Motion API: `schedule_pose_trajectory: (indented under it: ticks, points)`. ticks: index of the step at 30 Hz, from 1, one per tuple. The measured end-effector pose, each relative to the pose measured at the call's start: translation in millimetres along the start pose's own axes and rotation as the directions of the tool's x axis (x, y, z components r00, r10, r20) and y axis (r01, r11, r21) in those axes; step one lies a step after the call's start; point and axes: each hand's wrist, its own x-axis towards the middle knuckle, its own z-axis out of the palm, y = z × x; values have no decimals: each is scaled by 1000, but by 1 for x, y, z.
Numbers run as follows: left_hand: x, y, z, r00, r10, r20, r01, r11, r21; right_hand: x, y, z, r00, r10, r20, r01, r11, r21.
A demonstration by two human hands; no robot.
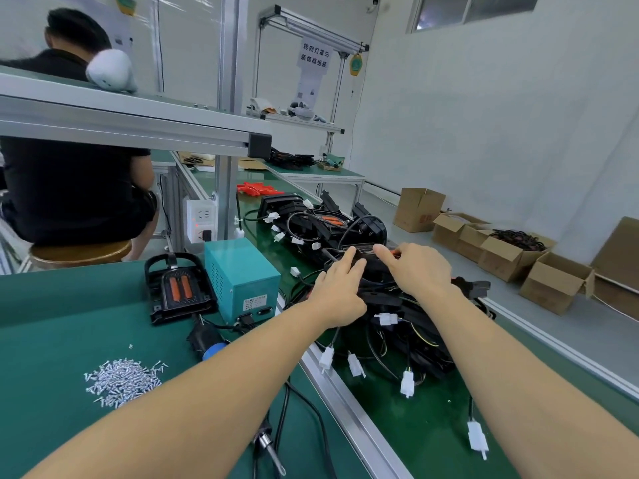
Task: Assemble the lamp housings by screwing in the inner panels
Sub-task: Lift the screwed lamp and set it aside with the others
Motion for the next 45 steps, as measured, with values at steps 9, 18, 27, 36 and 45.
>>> schedule_pose_trajectory:
  ticks: [9,18,27,36,45]
  points:
    - [-21,-11,-2,997,3,76,-4,1000,19,3,-1,-9,995,28,93,-19,995,-103]
    - [-58,-45,-13,992,-94,83,89,995,54,-6,-12,-23,994,17,109,-5,994,-109]
    - [-125,-97,-33,966,-258,34,256,965,53,-46,-98,-18,955,-283,90,281,959,28]
    - [-207,-166,-63,887,-446,-123,455,889,53,-118,-236,6,800,-581,150,548,810,209]
    - [-312,-234,-87,730,-643,-232,657,754,-20,-187,-351,29,619,-755,216,685,653,323]
